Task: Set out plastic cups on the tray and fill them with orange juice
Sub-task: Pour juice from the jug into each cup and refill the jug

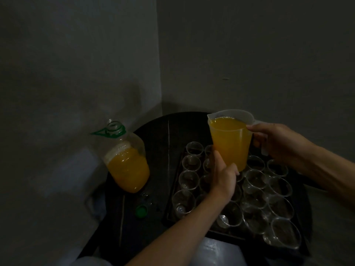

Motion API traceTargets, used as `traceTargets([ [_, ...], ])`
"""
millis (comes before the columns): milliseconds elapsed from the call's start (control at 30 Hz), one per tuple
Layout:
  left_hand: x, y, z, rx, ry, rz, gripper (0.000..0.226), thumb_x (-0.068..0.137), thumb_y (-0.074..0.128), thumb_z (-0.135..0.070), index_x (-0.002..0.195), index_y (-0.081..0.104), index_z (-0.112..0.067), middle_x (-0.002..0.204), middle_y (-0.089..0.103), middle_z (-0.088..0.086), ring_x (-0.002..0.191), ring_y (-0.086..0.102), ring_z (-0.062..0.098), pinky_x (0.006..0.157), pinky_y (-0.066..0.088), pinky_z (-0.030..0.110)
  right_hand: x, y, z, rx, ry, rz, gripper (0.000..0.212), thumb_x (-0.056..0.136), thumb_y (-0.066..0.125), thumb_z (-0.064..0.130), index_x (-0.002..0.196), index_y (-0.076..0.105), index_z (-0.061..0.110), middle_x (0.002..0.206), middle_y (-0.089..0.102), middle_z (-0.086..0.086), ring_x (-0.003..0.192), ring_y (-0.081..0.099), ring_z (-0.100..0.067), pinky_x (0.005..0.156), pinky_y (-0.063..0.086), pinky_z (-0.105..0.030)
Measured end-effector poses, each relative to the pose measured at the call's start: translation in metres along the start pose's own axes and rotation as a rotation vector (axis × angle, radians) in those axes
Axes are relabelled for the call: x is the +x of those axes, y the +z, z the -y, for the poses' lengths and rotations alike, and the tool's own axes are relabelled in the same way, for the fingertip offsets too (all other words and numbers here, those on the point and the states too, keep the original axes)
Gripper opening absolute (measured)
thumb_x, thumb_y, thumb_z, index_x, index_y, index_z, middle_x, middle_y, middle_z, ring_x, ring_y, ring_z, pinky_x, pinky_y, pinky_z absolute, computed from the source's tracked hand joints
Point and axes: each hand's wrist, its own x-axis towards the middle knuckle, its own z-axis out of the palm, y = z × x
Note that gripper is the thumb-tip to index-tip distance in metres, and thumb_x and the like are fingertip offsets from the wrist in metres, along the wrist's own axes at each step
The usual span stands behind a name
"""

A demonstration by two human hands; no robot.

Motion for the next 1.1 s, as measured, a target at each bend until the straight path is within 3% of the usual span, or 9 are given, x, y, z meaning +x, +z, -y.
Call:
traceTargets([
  [133, -0.004, 0.002, 0.001, -0.021, -0.008, 0.011, 0.100, 0.077, 0.052, -0.017, 0.162, 0.000, -0.033, 0.163, 0.022, 0.001, 0.147, 0.027, 0.026, 0.121, 0.026, 0.053, 0.003, -0.003, 0.000, -0.045, 0.039, 0.000, 0.030, 0.084, 0.070, 0.037, 0.104, 0.063, 0.017, 0.075, 0.053, 0.001, 0.064, 0.048, -0.010, 0.062, 0.037, -0.028],
  [300, -0.001, 0.004, 0.000, -0.050, -0.023, -0.008, 0.107, 0.068, 0.051, -0.023, 0.161, 0.000, -0.034, 0.164, 0.021, -0.005, 0.148, 0.027, 0.023, 0.122, 0.025, 0.052, 0.006, -0.005, 0.000, -0.135, 0.036, -0.008, 0.034, 0.088, 0.065, 0.040, 0.111, 0.066, 0.015, 0.089, 0.054, -0.003, 0.078, 0.041, -0.017, 0.072, 0.033, -0.035],
  [500, -0.003, 0.006, 0.003, -0.096, 0.013, -0.060, 0.101, 0.067, 0.051, -0.023, 0.159, 0.014, -0.034, 0.155, 0.035, 0.003, 0.139, 0.038, 0.027, 0.118, 0.031, 0.053, 0.013, -0.007, 0.001, -0.138, 0.062, 0.019, 0.034, 0.081, 0.071, 0.046, 0.107, 0.068, 0.024, 0.076, 0.064, 0.007, 0.081, 0.046, -0.017, 0.074, 0.037, -0.035],
  [667, -0.005, 0.006, 0.005, -0.110, 0.002, -0.060, 0.100, 0.067, 0.051, -0.024, 0.160, 0.014, -0.034, 0.157, 0.033, 0.003, 0.140, 0.037, 0.027, 0.118, 0.030, 0.053, 0.020, -0.008, 0.001, -0.106, 0.057, 0.049, 0.056, 0.061, 0.084, 0.055, 0.105, 0.073, 0.022, 0.095, 0.064, -0.006, 0.095, 0.047, -0.025, 0.090, 0.040, -0.044],
  [733, -0.003, 0.006, 0.006, -0.116, -0.005, -0.060, 0.101, 0.067, 0.051, -0.025, 0.160, 0.012, -0.036, 0.158, 0.032, 0.003, 0.141, 0.036, 0.028, 0.119, 0.030, 0.054, 0.020, -0.007, 0.003, -0.114, 0.060, 0.055, 0.055, 0.069, 0.081, 0.051, 0.112, 0.072, 0.018, 0.105, 0.067, -0.015, 0.100, 0.049, -0.026, 0.102, 0.041, -0.047],
  [833, -0.006, 0.005, 0.002, -0.122, -0.013, -0.052, 0.100, 0.068, 0.051, -0.023, 0.160, 0.013, -0.033, 0.156, 0.033, 0.005, 0.140, 0.038, 0.028, 0.118, 0.031, 0.052, 0.022, -0.007, 0.003, -0.122, 0.060, 0.058, 0.041, 0.083, 0.071, 0.041, 0.115, 0.066, 0.016, 0.097, 0.061, -0.005, 0.096, 0.044, -0.025, 0.088, 0.039, -0.040],
  [933, -0.008, 0.004, 0.002, -0.141, -0.010, -0.052, 0.091, 0.080, 0.050, -0.013, 0.161, 0.010, -0.026, 0.156, 0.032, 0.005, 0.140, 0.036, 0.027, 0.118, 0.030, 0.048, 0.023, -0.005, 0.004, -0.120, 0.083, 0.056, 0.042, 0.080, 0.072, 0.041, 0.114, 0.065, 0.017, 0.093, 0.063, -0.001, 0.086, 0.048, -0.019, 0.080, 0.038, -0.035],
  [1100, -0.007, 0.006, 0.004, -0.144, -0.021, -0.067, 0.101, 0.066, 0.050, -0.023, 0.160, 0.013, -0.031, 0.156, 0.034, 0.004, 0.140, 0.036, 0.028, 0.119, 0.030, 0.051, 0.025, -0.004, 0.005, -0.133, 0.087, 0.061, 0.047, 0.075, 0.077, 0.045, 0.112, 0.069, 0.018, 0.097, 0.068, -0.001, 0.096, 0.053, -0.022, 0.090, 0.042, -0.042],
])
